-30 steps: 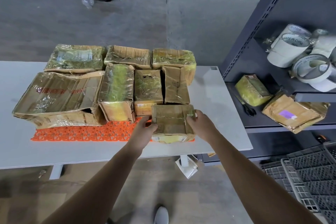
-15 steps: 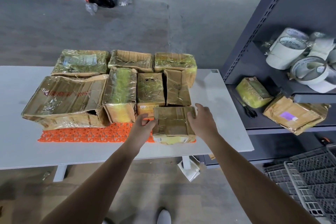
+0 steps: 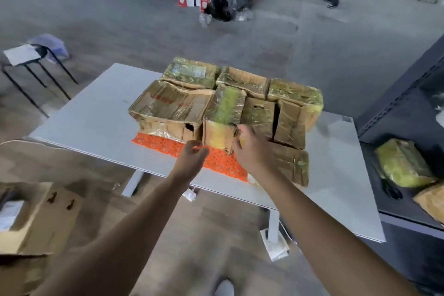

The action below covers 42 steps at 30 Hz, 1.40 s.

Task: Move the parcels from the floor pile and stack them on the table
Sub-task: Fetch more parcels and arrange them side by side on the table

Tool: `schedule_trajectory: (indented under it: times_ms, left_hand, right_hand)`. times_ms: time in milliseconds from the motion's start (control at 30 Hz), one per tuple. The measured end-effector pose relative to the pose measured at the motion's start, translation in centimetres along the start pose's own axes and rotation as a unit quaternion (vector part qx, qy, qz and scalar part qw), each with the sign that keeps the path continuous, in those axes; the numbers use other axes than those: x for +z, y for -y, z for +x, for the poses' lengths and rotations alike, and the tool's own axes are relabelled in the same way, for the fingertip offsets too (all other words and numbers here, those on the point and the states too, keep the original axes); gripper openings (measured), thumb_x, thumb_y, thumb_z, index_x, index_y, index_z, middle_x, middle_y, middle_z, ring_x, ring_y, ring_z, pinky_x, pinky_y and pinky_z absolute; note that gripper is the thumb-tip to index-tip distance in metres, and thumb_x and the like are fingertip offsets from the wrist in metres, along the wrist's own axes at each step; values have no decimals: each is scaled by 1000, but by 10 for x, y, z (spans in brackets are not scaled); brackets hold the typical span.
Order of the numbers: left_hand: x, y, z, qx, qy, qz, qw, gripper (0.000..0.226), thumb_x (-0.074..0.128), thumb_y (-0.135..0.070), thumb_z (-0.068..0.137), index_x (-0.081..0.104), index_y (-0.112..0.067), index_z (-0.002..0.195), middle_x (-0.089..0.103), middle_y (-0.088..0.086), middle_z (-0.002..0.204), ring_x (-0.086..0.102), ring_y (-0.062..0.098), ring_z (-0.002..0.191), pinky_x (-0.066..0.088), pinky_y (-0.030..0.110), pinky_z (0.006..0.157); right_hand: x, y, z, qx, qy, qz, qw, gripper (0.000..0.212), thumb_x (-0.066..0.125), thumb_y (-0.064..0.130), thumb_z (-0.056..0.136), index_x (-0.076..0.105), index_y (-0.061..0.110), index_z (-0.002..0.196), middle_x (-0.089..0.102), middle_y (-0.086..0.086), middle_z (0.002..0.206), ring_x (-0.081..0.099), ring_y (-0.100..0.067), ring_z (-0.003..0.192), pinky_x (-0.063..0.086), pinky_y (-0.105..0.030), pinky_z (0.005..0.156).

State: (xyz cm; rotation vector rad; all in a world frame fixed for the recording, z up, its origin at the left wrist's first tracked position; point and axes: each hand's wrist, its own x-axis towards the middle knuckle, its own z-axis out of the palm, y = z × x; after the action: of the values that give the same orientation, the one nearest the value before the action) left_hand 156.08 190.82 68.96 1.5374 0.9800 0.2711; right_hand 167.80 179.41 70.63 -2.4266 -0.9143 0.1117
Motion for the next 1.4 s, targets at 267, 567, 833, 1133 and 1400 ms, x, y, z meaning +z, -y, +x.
schedule_trajectory:
  times_ms: [267, 567, 833, 1133, 1400]
  left_hand:
    - [-174, 47, -51, -9, -130, -45, 990, 54, 56, -36, 74, 54, -16, 124, 63, 1, 99, 61, 19, 90, 53, 42, 90]
    - [-429, 171, -163, -65, -315, -78, 944, 29, 57, -30, 86, 56, -17, 112, 64, 2, 96, 62, 21, 90, 55, 35, 78]
    - [-581, 271, -243, -130, -416, -155, 887, 28, 55, -17, 90, 57, -12, 117, 59, 3, 88, 55, 19, 79, 49, 36, 75]
    - [-717, 359, -239, -203, -474, -181, 837, 36, 58, -22, 90, 53, -15, 125, 61, 2, 107, 58, 16, 92, 50, 37, 84]
    - [-833, 435, -209, -301, -494, -191, 793, 41, 60, -27, 86, 51, -13, 124, 63, 3, 106, 61, 17, 90, 52, 36, 76]
  right_hand:
    - [79, 158, -39, -120, 99, 34, 987, 39, 53, 20, 94, 53, 10, 132, 54, -16, 125, 50, -34, 117, 42, -39, 90]
    - [222, 402, -166, -249, 229, 83, 937, 42, 52, 22, 94, 51, 14, 136, 53, -11, 135, 50, -29, 122, 39, -35, 99]
    - [328, 547, -245, -323, 345, 52, 880, 41, 48, 32, 93, 47, 27, 134, 52, -2, 130, 53, -27, 114, 43, -42, 97]
    - [472, 667, -245, -397, 433, 0, 809, 45, 46, 26, 97, 41, 21, 142, 46, -5, 139, 48, -23, 126, 46, -39, 97]
    - [618, 762, -255, -447, 511, -45, 733, 48, 43, 25, 98, 36, 21, 146, 46, -8, 138, 50, -25, 119, 48, -37, 86]
